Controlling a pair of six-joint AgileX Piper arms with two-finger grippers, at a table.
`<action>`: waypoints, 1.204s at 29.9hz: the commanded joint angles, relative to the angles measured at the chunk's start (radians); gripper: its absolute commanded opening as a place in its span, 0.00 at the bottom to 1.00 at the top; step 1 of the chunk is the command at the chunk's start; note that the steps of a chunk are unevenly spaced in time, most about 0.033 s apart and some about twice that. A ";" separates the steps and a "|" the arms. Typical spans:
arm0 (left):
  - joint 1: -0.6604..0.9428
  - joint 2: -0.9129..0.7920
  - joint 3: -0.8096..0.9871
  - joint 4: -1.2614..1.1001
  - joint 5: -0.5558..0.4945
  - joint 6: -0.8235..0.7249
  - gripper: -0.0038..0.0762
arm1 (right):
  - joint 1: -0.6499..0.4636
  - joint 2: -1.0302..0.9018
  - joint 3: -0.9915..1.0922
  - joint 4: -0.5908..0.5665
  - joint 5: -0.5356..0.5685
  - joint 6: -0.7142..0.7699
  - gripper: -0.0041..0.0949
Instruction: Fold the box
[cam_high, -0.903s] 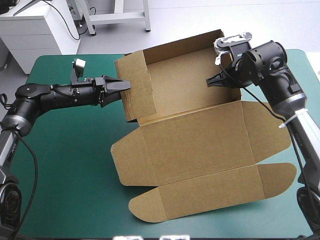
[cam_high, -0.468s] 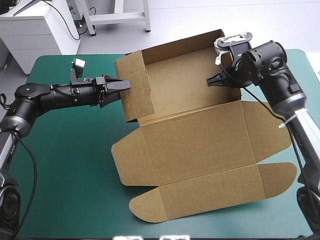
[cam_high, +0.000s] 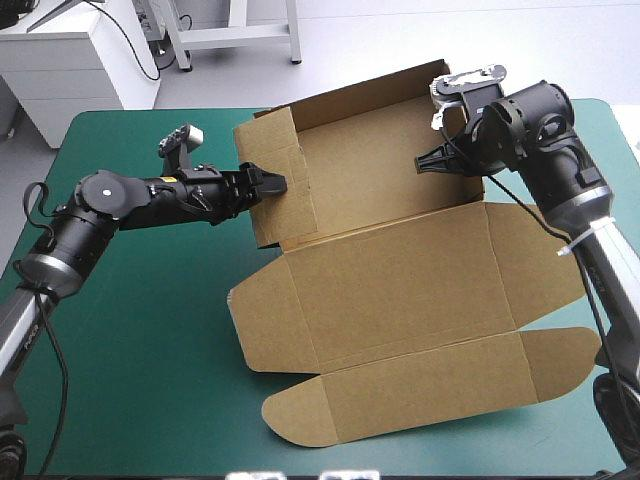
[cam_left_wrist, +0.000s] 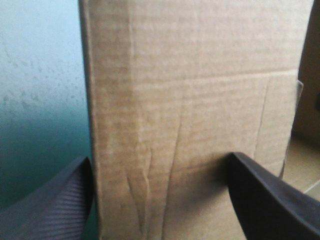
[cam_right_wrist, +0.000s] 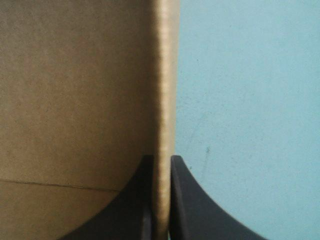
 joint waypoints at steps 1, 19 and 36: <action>-0.059 -0.036 -0.031 0.086 -0.098 -0.110 0.72 | 0.022 -0.044 -0.054 -0.029 -0.034 0.012 0.02; -0.108 -0.009 -0.031 0.283 -0.209 -0.304 0.72 | 0.108 -0.044 -0.155 -0.081 0.007 0.060 0.02; -0.108 0.046 -0.031 0.058 -0.314 -0.117 0.72 | 0.119 -0.044 -0.155 -0.009 0.007 0.034 0.02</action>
